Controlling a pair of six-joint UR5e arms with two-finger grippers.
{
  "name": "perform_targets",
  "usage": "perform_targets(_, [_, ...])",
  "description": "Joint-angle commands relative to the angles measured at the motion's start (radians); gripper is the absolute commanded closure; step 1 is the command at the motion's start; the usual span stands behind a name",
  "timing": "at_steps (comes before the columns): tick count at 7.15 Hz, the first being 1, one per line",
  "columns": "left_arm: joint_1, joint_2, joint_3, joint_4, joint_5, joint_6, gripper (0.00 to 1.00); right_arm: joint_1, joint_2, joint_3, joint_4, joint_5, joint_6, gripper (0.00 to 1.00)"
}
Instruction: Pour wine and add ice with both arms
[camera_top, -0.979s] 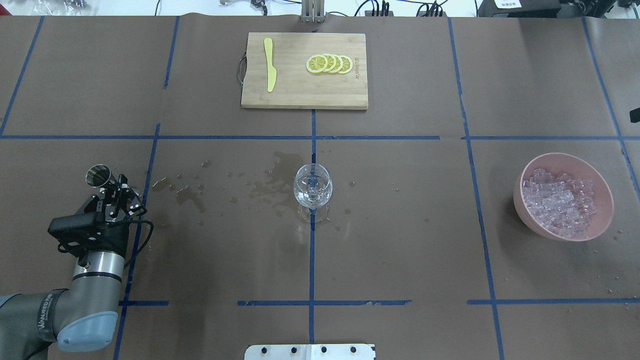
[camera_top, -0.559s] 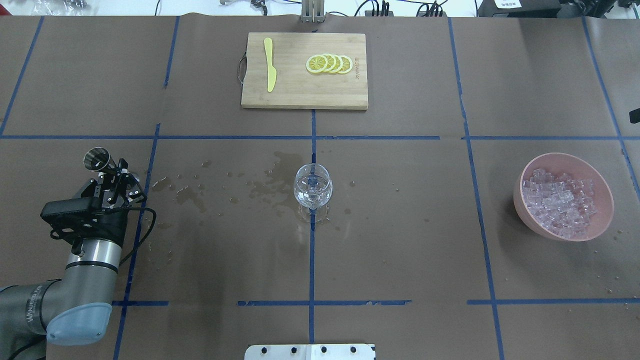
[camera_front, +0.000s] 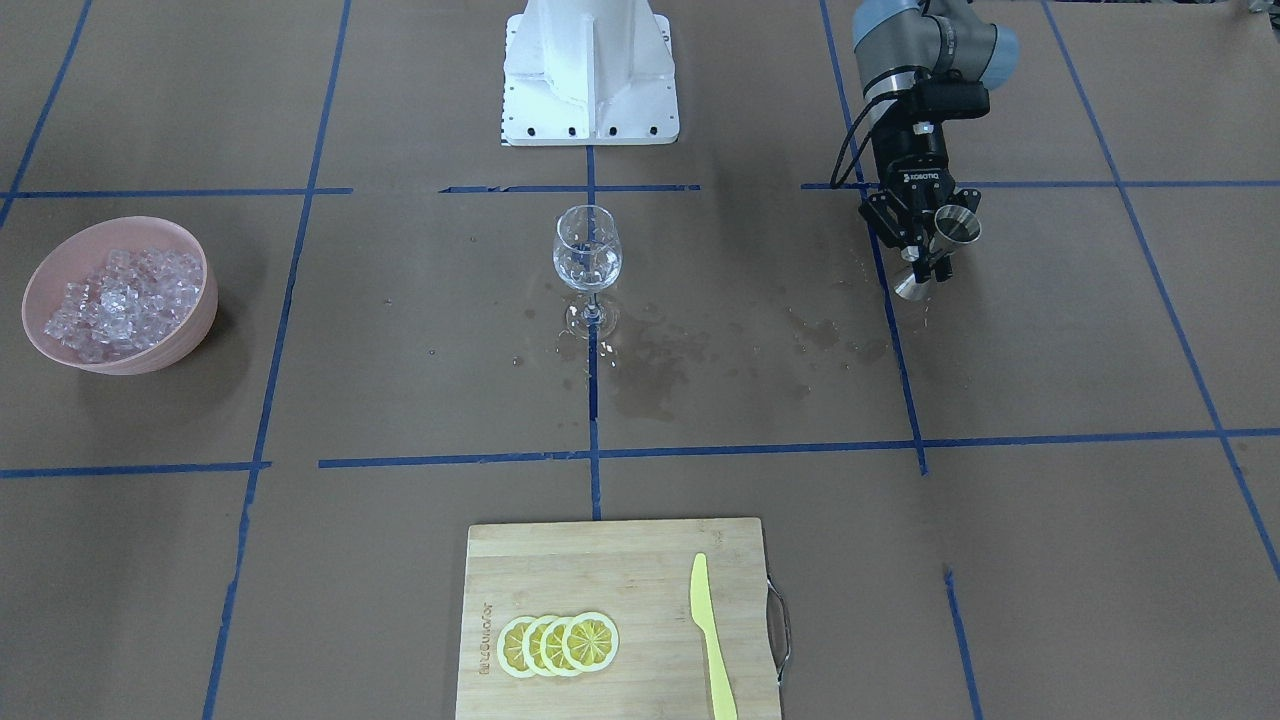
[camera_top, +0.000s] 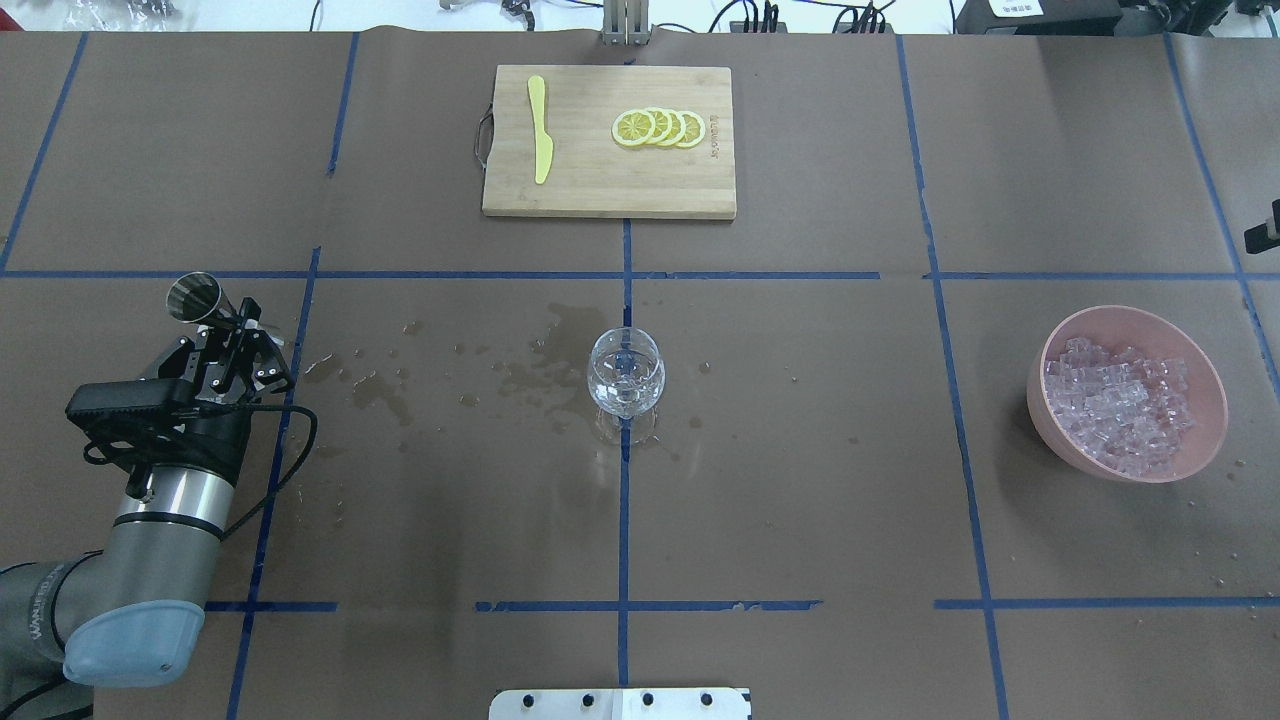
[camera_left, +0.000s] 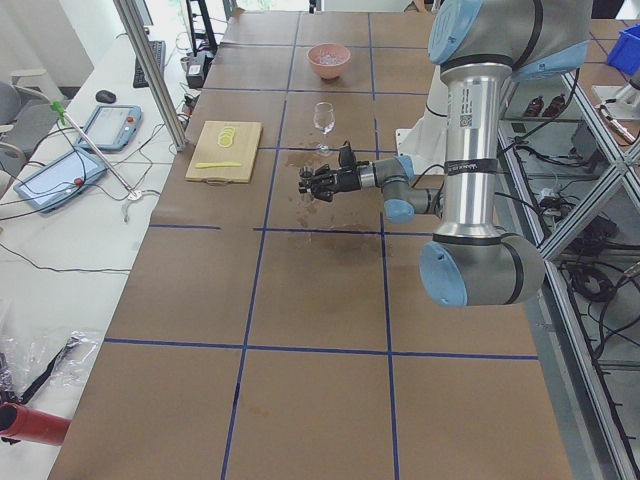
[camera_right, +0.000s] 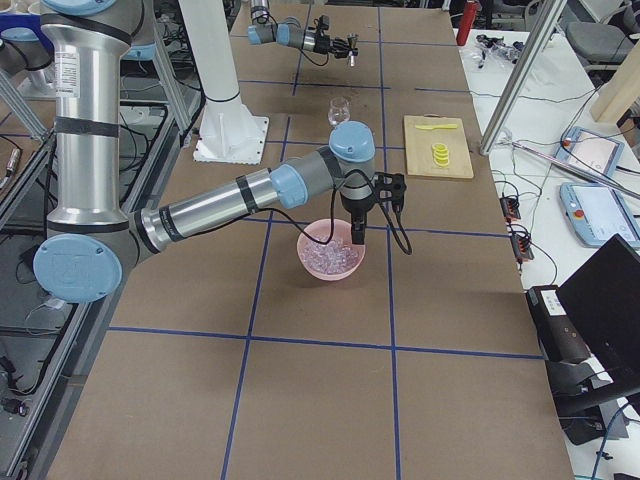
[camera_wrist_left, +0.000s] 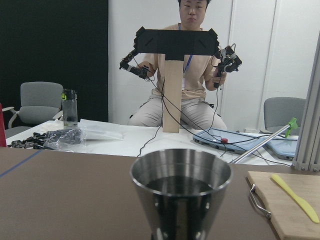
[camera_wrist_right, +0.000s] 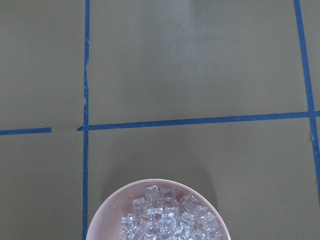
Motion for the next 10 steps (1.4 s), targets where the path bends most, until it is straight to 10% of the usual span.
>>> perform_targets(1, [-0.020,-0.026,-0.024,-0.020,-0.004,0.096,1.00,-0.042,0.000,0.013,0.003,-0.048,0.026,0.00])
perform_targets(10, [-0.046,-0.227,-0.031,-0.065,-0.100,0.412,1.00,-0.191,-0.026,0.008,0.109,-0.134,0.085,0.00])
